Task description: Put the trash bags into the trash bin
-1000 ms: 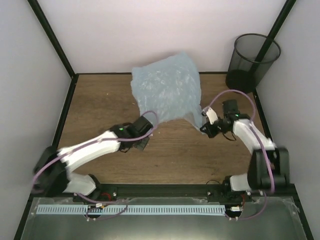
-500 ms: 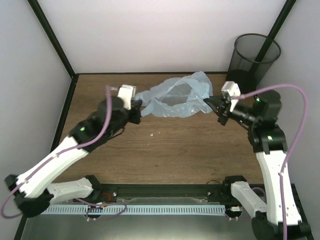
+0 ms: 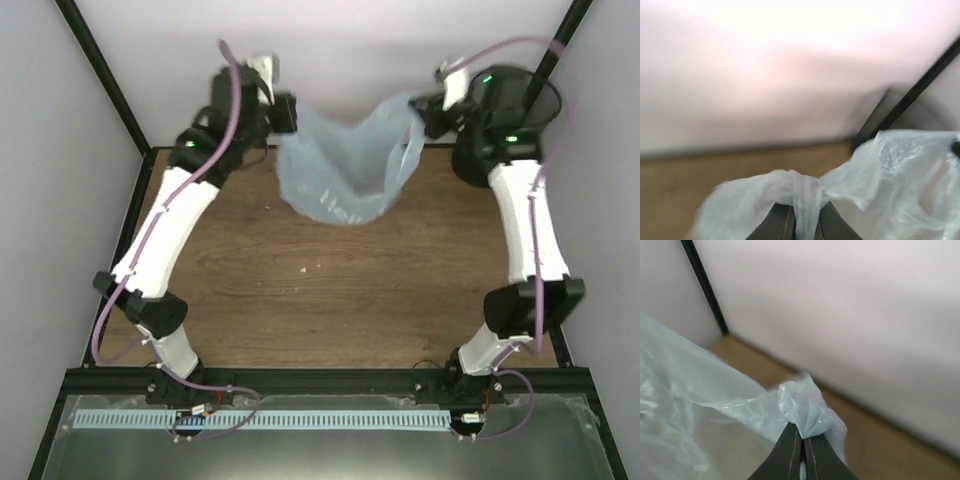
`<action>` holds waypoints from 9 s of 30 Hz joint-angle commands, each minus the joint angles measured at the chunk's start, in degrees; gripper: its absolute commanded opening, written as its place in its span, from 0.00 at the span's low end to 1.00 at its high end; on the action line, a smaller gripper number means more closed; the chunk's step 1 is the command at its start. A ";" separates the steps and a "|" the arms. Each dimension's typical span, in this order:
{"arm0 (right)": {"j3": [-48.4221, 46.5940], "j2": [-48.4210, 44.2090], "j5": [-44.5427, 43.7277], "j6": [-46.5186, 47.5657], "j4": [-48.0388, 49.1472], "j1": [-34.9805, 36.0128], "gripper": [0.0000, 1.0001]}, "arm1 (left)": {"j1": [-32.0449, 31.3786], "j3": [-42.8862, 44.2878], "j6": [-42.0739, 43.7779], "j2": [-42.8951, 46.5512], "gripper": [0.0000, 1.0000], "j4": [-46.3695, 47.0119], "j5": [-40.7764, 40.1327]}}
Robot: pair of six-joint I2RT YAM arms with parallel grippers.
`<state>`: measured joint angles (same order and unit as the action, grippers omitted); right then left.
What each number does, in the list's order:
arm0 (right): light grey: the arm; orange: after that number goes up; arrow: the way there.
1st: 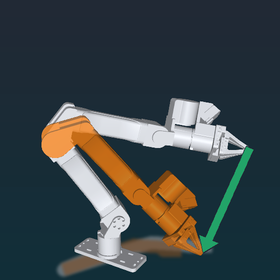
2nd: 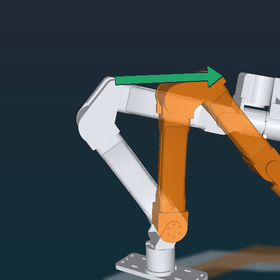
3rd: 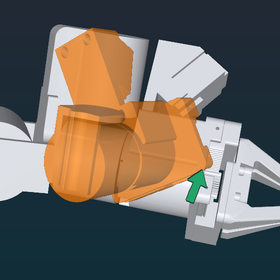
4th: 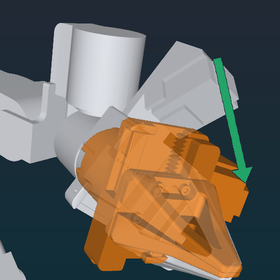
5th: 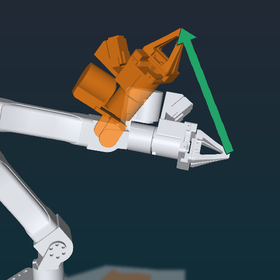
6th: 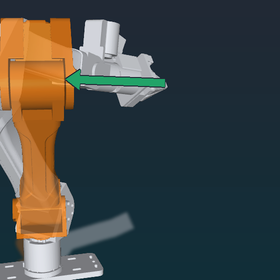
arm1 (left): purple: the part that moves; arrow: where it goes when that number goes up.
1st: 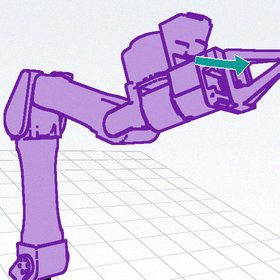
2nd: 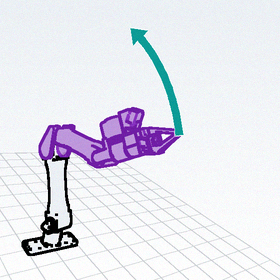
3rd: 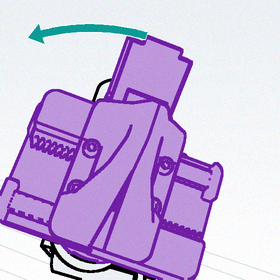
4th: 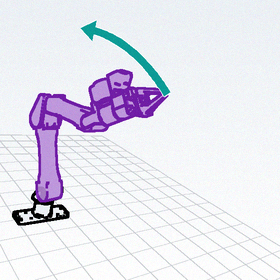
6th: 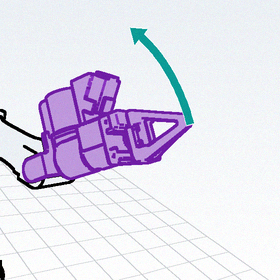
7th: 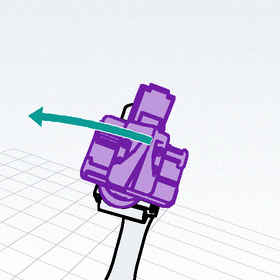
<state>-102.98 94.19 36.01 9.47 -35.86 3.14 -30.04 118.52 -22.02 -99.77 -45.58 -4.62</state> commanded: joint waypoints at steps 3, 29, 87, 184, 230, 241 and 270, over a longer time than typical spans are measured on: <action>-6.51 -29.51 5.34 -1.96 17.70 -0.24 0.01 | -6.99 3.48 10.28 18.88 0.06 15.93 3.12; 47.03 -65.46 16.46 12.62 1.07 -1.42 0.01 | -26.75 -52.42 7.07 39.29 0.04 10.95 -12.31; 10.61 -28.78 8.42 -3.99 15.24 -0.50 0.01 | -17.25 -13.28 6.52 19.08 0.04 8.60 -15.69; 11.38 4.05 10.35 3.36 11.78 21.14 0.02 | -1.60 -60.23 16.72 50.01 0.04 18.87 -17.20; -22.54 16.33 -22.93 20.49 -11.81 -6.25 0.77 | -1.67 -79.62 11.30 60.72 0.04 22.17 -4.32; -31.62 26.26 -31.42 23.13 -7.99 -7.92 0.84 | -1.68 -79.51 11.56 61.79 0.04 21.83 -4.35; -32.15 28.01 -20.20 31.42 -17.20 -11.38 0.66 | -1.69 -79.91 11.82 61.16 0.07 22.47 -3.05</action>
<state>-134.23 124.86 11.05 37.23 -46.48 -8.88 -31.77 38.98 -10.37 -38.26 -24.12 -8.47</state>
